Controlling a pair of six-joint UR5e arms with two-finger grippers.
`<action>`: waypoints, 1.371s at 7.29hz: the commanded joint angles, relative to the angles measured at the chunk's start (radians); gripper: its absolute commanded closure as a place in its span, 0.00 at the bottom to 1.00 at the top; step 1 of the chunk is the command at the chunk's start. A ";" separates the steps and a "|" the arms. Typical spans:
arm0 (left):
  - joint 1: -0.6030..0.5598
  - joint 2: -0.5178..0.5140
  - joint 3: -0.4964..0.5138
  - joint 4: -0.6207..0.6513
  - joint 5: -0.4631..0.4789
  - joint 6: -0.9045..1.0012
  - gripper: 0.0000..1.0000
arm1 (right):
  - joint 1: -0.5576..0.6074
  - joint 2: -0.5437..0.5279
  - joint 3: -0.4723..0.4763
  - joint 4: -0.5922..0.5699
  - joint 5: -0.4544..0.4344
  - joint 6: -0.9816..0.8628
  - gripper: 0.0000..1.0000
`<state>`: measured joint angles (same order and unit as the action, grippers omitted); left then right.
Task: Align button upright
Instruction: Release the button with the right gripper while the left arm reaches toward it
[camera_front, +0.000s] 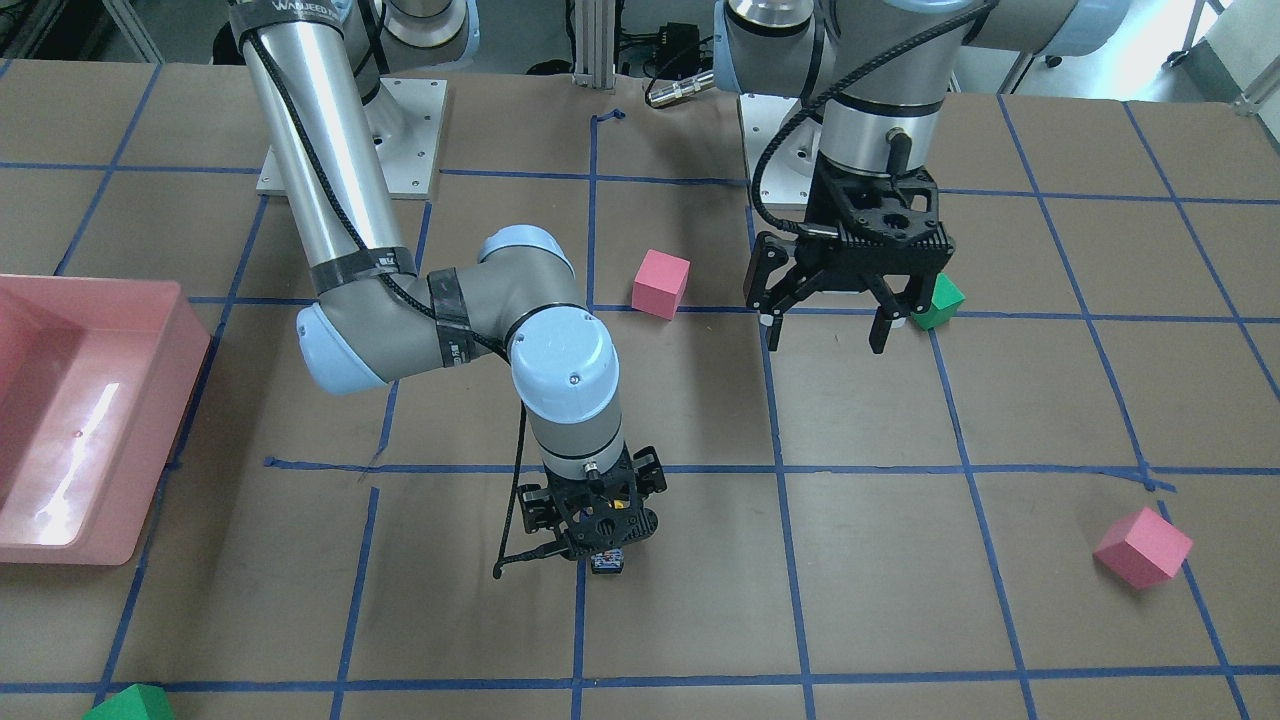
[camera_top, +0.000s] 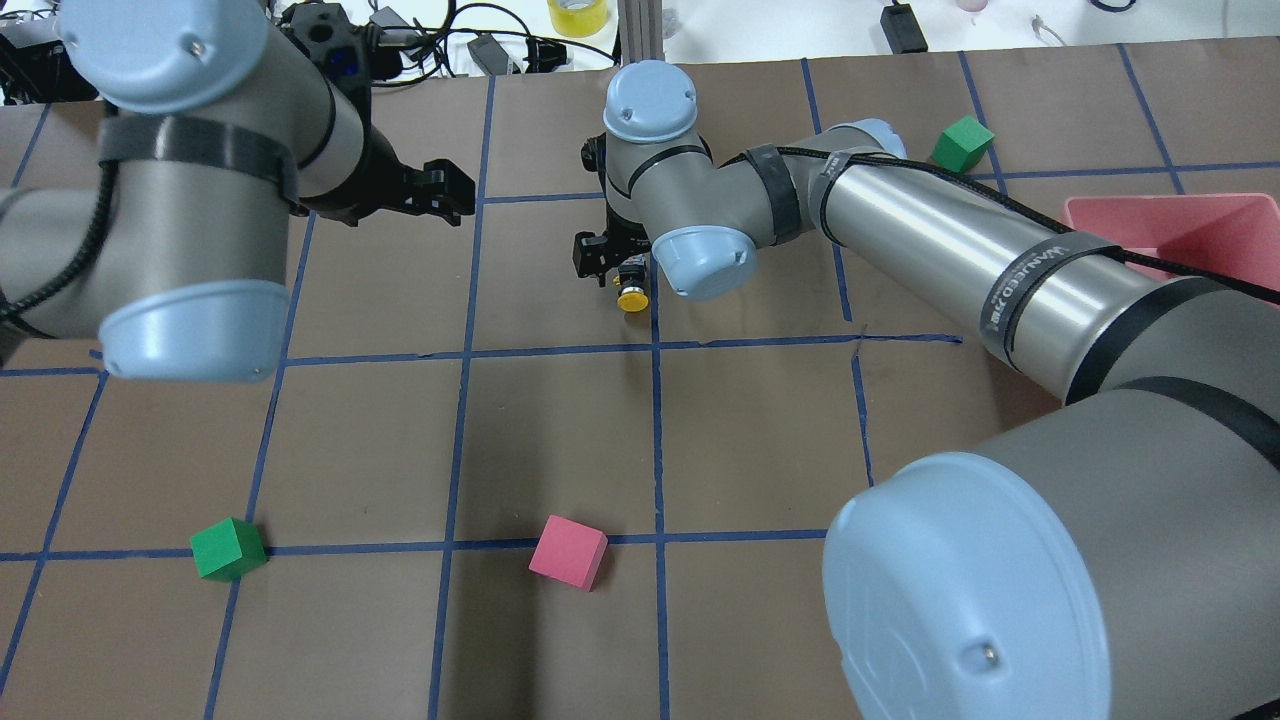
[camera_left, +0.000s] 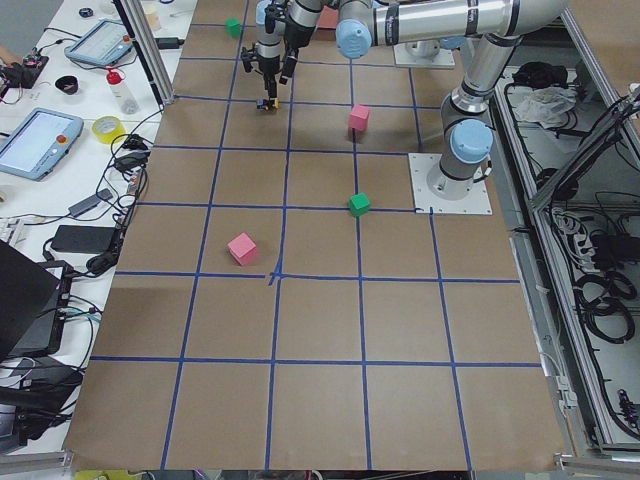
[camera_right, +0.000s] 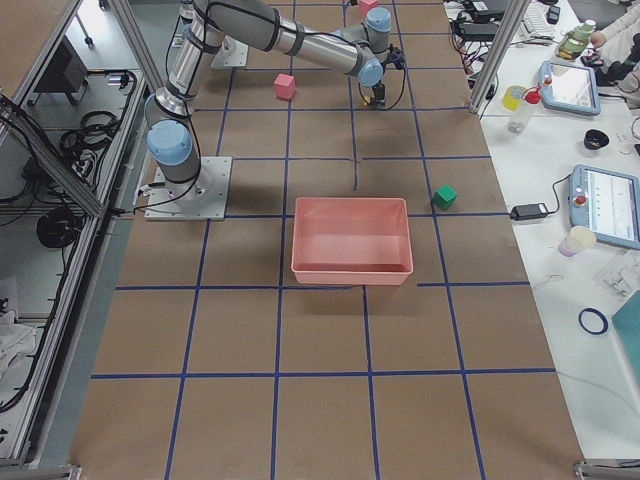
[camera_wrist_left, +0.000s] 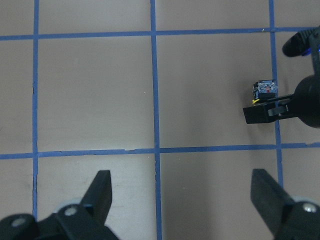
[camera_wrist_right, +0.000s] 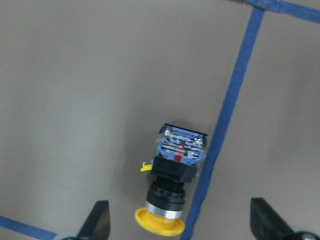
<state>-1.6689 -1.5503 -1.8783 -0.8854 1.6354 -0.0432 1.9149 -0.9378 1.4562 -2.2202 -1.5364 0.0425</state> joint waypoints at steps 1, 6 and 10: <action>-0.035 -0.002 -0.222 0.354 0.023 -0.006 0.00 | -0.049 -0.070 0.019 0.078 -0.092 -0.081 0.00; -0.080 -0.132 -0.481 0.880 0.004 -0.001 0.06 | -0.251 -0.440 0.075 0.585 -0.099 -0.175 0.00; -0.159 -0.292 -0.365 0.961 0.004 -0.073 0.03 | -0.258 -0.513 0.047 0.610 -0.082 -0.118 0.00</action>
<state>-1.7979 -1.7841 -2.2954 0.0643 1.6387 -0.0802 1.6636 -1.4458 1.5059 -1.6115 -1.6209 -0.0726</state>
